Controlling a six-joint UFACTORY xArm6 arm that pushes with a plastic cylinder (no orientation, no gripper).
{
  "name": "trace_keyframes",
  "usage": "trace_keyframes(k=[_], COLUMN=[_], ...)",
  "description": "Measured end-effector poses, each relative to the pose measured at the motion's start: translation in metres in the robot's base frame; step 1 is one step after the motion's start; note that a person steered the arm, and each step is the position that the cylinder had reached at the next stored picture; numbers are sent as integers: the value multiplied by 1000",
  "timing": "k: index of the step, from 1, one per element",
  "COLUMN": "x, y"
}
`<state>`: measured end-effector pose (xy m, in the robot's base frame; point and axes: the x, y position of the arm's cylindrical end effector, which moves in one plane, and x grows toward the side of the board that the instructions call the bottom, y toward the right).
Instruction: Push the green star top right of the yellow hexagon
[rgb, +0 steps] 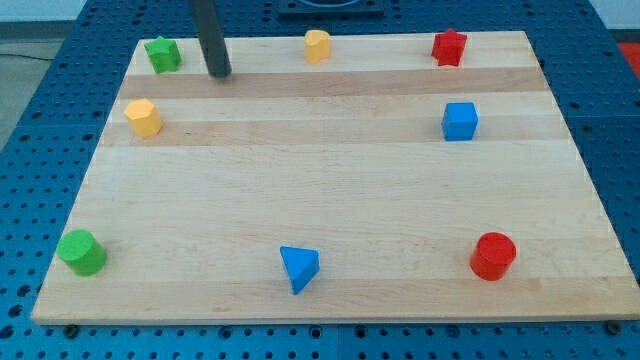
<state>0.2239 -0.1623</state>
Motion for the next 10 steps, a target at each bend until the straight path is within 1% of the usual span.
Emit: trace_keyframes(k=[1,2,3,4,5,6,7,8,9,10], x=[-33,-32,-32,-32,-20,14,7,14,40,62], y=[-2,-32,-114,-130,-91,-95,-130,-142,-56,-31])
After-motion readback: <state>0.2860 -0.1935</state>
